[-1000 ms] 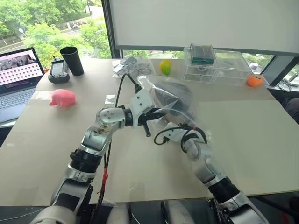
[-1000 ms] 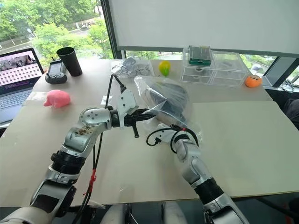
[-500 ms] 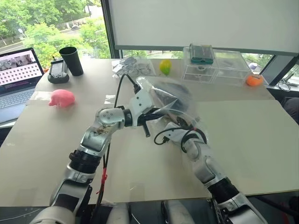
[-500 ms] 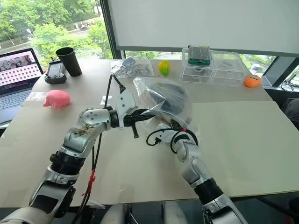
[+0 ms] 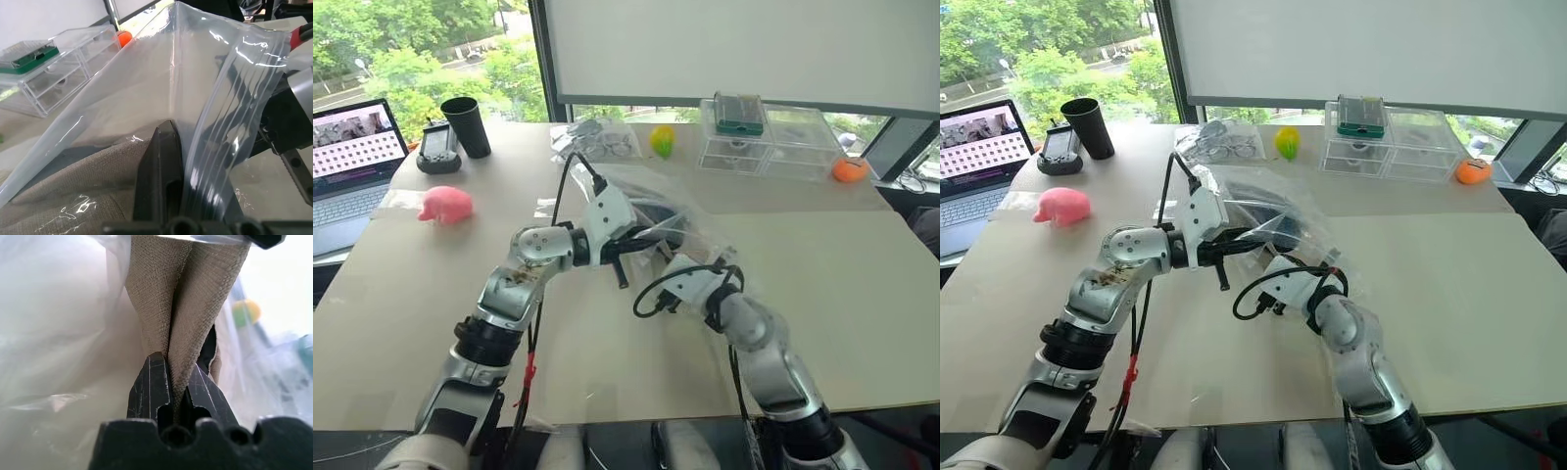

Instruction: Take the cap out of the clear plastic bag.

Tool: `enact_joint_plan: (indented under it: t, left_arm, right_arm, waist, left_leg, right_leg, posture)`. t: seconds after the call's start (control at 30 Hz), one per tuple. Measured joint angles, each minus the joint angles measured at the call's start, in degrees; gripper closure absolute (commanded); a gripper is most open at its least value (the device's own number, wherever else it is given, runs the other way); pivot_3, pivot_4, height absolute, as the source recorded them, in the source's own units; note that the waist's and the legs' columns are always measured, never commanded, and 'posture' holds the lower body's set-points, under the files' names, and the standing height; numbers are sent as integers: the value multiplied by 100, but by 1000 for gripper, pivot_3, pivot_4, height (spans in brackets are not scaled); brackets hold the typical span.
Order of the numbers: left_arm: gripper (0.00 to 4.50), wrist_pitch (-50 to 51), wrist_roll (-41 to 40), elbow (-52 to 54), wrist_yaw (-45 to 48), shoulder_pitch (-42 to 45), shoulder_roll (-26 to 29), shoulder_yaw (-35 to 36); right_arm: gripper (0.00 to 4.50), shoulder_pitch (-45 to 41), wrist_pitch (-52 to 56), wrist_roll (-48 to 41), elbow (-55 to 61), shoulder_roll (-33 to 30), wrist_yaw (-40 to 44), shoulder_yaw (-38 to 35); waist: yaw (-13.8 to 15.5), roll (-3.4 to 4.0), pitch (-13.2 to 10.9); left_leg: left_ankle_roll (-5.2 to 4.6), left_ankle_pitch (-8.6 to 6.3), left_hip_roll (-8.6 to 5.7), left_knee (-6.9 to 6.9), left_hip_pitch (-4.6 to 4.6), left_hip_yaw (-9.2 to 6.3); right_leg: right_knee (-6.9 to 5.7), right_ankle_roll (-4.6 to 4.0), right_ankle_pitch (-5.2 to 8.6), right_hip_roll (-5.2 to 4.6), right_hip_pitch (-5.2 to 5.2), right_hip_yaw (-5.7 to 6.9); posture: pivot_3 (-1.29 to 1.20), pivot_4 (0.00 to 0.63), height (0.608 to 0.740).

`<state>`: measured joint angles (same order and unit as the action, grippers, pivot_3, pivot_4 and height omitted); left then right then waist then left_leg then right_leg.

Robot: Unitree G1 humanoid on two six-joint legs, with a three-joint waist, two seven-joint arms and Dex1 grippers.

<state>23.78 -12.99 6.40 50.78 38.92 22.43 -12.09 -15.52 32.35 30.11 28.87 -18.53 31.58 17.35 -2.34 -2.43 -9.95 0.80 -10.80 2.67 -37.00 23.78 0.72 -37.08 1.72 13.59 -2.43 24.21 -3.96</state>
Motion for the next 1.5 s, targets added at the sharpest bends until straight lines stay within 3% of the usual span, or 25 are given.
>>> enact_joint_plan:
  t: [0.1, 0.2, 0.4, 0.67, 0.97, 1.23, 1.5]
  left_arm:
    - [4500, 11, -12, -27, -6, 0, 1, -9]
    - [4500, 28, 25, -145, -46, -3, 37, -12]
    - [4500, 29, 62, -244, -70, -5, 56, -12]
    - [4500, 53, 63, -251, -77, -5, 81, -11]
    - [4500, 127, 59, -248, -69, -11, 144, -11]
    - [4500, 121, 47, -248, -72, -28, 205, 34]
    - [4500, 111, 55, -394, -37, -27, 189, 63]
  right_arm:
    - [4402, 4, 517, -13, 295, -67, 352, 17]
    - [4402, 14, 665, 407, 439, -723, 606, 291]
    - [4402, -115, 320, 2390, -132, -1620, -31, 852]
    - [4402, 950, -403, 2808, -365, -1245, -1390, 787]
    - [4402, 1769, -1224, 2361, 263, -1072, -1567, 390]
    - [4402, 1041, -470, 1688, 1207, -224, -357, -345]
    - [4402, 755, 308, 813, 1951, -602, 1494, -484]
  waist:
    - [1, 0, 0]
    - [3, 0, 0]
    - [19, 1, 0]
    - [2, 0, 0]
    - [-7, 0, 0]
    - [7, 0, 0]
    - [20, 0, 0]
  left_leg:
    - [0, 0, 0, 0, 0, 0]
    - [0, 0, -2, 0, 0, 1]
    - [1, 1, -4, 1, 1, 3]
    - [1, 0, -5, 4, 4, 4]
    - [2, 1, -4, 3, -1, 2]
    - [2, 1, -3, 3, 1, -1]
    - [2, 1, -4, 1, 1, -2]
  right_leg:
    - [0, 0, 0, 0, 1, 0]
    - [0, 11, 7, -1, 1, 1]
    - [1, 15, 11, -2, 6, 0]
    - [1, 13, 11, -5, 6, -4]
    - [0, 19, 14, -3, 3, -3]
    - [0, 18, 14, -2, 4, 0]
    - [0, 18, 14, -3, 1, 2]
  posture:
    - [0, 150, 740]
    - [0, 150, 740]
    - [0, 150, 740]
    - [0, 150, 740]
    - [0, 150, 740]
    - [0, 150, 740]
    - [0, 150, 740]
